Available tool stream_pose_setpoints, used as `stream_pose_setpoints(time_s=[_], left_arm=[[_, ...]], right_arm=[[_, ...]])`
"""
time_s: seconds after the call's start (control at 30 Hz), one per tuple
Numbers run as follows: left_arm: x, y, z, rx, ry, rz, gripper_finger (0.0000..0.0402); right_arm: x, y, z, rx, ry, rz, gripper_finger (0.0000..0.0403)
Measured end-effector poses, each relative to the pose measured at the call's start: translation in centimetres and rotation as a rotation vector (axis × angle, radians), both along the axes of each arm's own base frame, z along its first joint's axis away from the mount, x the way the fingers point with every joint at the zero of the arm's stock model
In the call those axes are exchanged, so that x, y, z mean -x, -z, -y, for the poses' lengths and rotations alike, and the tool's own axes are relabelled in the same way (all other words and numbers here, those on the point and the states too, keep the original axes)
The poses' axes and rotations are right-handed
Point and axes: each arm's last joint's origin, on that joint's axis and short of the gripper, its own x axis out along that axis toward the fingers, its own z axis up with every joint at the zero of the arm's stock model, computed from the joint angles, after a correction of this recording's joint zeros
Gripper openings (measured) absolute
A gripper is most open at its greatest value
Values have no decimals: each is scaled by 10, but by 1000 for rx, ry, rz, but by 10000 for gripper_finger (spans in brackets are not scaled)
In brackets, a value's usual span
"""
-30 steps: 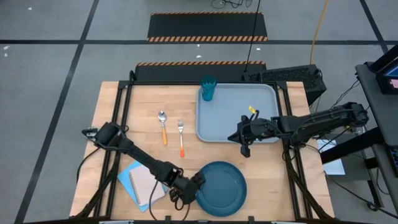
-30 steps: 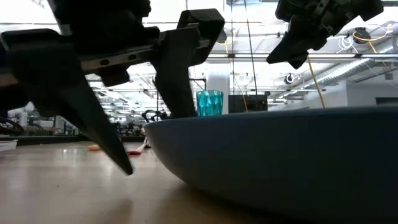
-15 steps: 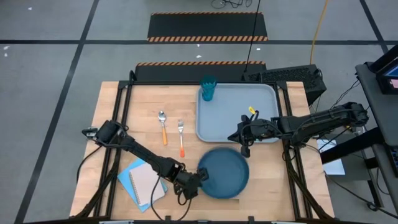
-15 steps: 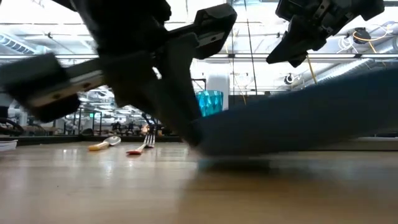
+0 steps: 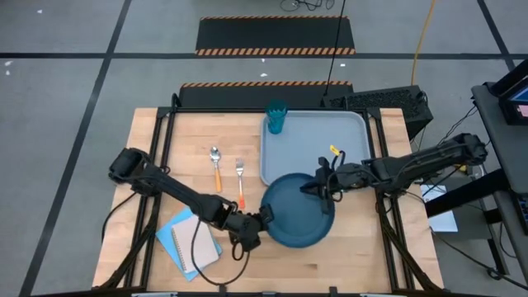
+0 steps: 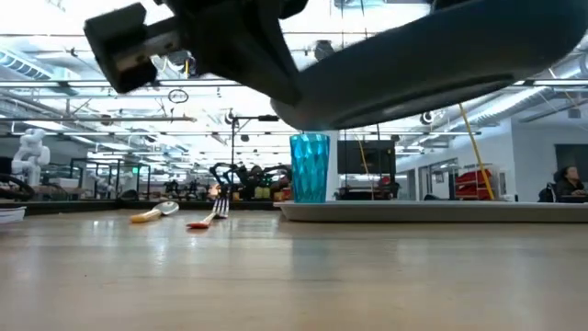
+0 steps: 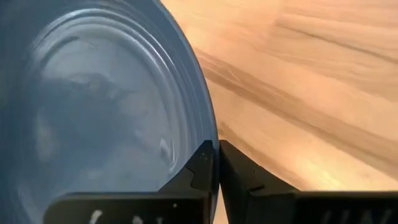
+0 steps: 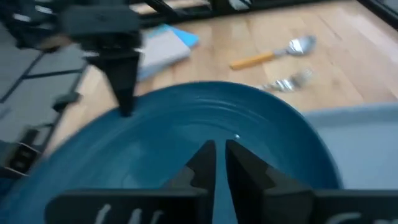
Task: Pick and place plate/cup/fork/spoon on tray
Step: Put the blue plate on the gray tray
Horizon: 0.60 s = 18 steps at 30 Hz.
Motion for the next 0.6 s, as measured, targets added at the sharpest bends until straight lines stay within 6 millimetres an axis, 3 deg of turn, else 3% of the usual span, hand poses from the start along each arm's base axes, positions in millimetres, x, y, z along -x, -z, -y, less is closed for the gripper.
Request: stream_pose_setpoints(time_s=[0.17,0.6], left_arm=[[1,-7,-20,-9,-61,-32,11],[-5,-4,-51,-25,-140,-75,14]], right_arm=[[-4,-19,-20,34,-50,25,70],[-47,-15,-54,99,-107,-253,132]])
